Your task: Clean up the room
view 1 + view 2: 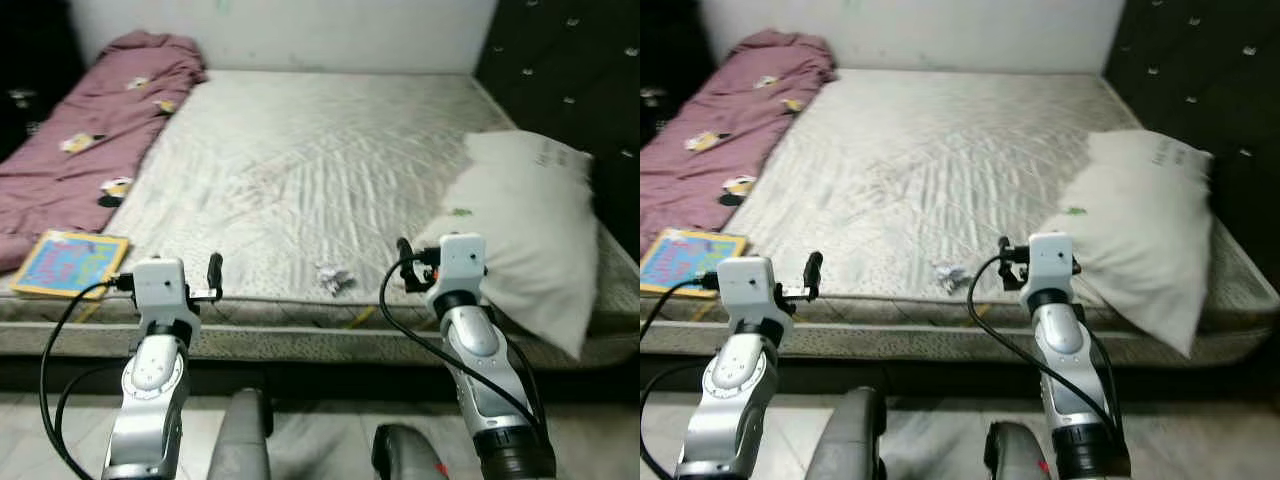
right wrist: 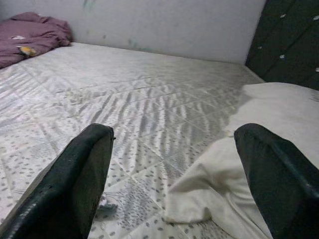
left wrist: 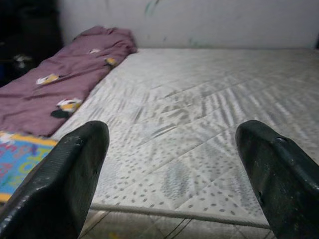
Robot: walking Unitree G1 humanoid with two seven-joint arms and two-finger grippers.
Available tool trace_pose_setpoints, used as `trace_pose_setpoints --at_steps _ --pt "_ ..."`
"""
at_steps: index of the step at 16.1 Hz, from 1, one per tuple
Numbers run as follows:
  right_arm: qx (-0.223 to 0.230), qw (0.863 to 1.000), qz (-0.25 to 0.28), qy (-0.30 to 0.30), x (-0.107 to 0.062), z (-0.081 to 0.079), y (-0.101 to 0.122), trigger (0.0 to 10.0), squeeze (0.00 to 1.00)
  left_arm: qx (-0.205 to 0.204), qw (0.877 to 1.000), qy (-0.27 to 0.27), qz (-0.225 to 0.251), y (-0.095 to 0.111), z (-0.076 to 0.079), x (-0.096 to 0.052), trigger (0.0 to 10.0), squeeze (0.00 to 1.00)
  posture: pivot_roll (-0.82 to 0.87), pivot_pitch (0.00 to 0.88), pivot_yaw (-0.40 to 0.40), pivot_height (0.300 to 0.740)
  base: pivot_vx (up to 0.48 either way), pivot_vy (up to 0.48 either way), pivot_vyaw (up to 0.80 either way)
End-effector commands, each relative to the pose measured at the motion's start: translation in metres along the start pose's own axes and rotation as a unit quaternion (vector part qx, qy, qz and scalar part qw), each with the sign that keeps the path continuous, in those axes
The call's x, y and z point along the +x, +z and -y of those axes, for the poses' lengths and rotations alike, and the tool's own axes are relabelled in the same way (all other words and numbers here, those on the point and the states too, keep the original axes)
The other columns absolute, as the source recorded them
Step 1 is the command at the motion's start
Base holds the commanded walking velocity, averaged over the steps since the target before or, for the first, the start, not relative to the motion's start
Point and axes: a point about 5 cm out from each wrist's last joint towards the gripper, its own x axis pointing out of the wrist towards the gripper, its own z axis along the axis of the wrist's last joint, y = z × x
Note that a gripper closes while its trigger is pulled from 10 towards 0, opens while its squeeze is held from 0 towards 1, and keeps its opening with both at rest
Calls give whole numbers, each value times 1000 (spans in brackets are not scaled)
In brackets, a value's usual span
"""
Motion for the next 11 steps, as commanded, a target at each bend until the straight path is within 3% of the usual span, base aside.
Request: trace_pose_setpoints --at_steps 1,8,11 --pt "0 1000 8 -1 1 3 4 10000 0 1 1000 5 8 5 0 2 10000 0 4 0 -13 573 0 0 0" --pt "-3 1000 12 23 3 -2 6 10000 0 -8 1000 5 7 6 -3 3 10000 0 3 7 -14 559 0 0 0" --pt "-20 997 24 66 2 -12 9 10000 0 -11 1000 5 8 6 -4 2 10000 0 5 10 -15 559 0 0 0"
